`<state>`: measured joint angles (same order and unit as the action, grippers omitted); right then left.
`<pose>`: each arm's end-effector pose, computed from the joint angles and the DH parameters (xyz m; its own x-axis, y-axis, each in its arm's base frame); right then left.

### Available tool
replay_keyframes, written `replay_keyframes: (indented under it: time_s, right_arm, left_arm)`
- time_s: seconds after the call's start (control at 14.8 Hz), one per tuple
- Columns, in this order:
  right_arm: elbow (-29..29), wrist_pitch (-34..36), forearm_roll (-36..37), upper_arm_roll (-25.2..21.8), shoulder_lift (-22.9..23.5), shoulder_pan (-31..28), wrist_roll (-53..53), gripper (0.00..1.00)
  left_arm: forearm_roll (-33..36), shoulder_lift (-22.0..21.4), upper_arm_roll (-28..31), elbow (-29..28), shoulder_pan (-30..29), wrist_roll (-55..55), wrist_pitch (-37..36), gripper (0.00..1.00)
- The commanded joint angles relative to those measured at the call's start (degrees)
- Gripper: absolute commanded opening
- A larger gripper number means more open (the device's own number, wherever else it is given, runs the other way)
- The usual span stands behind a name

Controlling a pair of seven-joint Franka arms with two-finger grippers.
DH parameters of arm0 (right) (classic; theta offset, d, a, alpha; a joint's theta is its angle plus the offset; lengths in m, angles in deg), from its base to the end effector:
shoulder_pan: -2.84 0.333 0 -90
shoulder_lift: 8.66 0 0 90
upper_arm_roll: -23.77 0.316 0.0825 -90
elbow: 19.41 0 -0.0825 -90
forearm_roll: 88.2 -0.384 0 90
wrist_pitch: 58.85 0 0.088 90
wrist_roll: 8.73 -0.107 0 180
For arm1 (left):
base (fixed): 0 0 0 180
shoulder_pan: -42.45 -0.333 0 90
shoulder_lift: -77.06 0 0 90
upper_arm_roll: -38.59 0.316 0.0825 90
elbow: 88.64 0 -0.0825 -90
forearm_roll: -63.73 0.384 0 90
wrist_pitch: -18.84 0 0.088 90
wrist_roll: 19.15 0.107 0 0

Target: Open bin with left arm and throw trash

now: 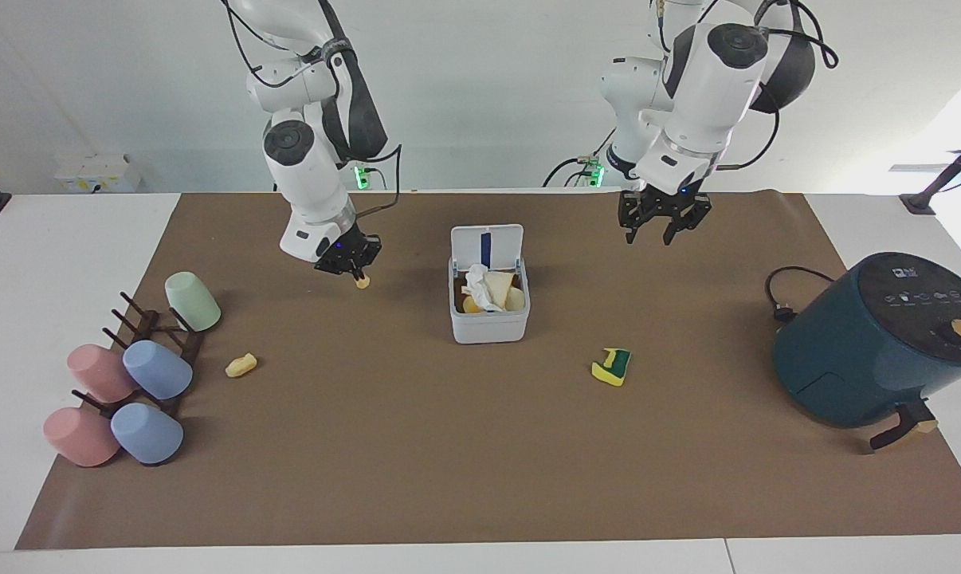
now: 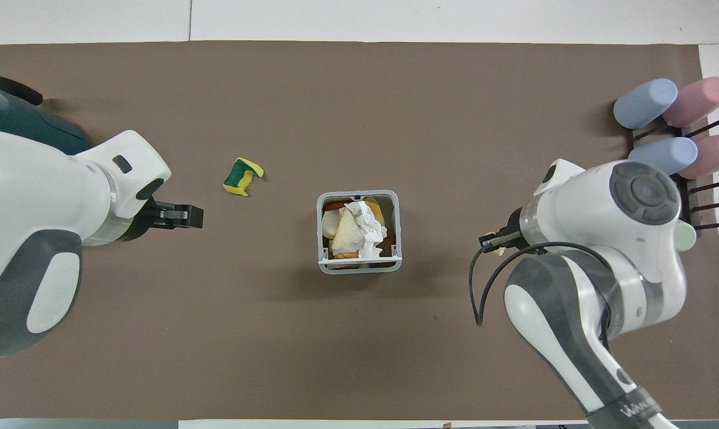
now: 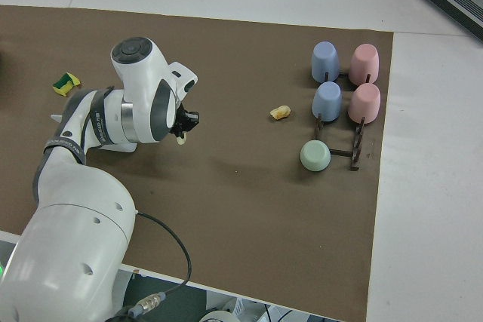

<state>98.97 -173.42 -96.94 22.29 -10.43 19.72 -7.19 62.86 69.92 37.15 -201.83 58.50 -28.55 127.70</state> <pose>0.5157 0.1515 0.4437 0.9725 0.2300 -0.0363 0.2231 -0.9650 -0.1377 0.5027 -0.1601 0.5273 0.9897 -0.1355 0.0464 -0.1365 -0.9904 0.0193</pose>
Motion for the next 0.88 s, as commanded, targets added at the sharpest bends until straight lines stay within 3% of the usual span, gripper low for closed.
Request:
replay_keyframes:
  time_s: [0.0, 0.2, 0.47, 0.61, 0.74, 0.81]
  right_arm:
    - [-16.55, 7.25, -5.38, 0.16, 7.91, 2.54, -10.63, 0.0]
    - [-19.5, 2.02, -11.37, 0.16, 9.15, 6.92, -25.24, 0.0]
    - [-17.31, -7.67, -11.64, 0.16, 9.51, 16.58, -40.97, 0.0]
    - [-15.29, -9.61, -11.56, 0.16, 9.42, 18.89, -42.5, 0.0]
    - [-13.44, -10.14, -11.56, 0.16, 8.89, 19.07, -41.8, 0.0]
    - [-12.82, -10.49, -11.56, 0.16, 8.63, 19.07, -41.8, 0.0]
  left_arm:
    - [1.13, 4.12, -0.58, -0.55, -1.99, 1.76, 5.47, 1.0]
    - [1.13, 9.92, -0.67, -0.64, -1.2, 1.41, 11.71, 1.0]
    - [1.13, 19.24, -0.76, -0.64, 0.91, 1.67, 25.41, 1.0]
    - [1.13, 23.55, -0.76, -0.72, 1.26, 1.23, 31.22, 1.0]
    - [1.13, 25.15, -0.76, -1.25, 2.67, 0.88, 33.17, 1.0]
    - [1.13, 25.06, -0.76, -1.51, 2.67, -0.77, 33.09, 0.8]
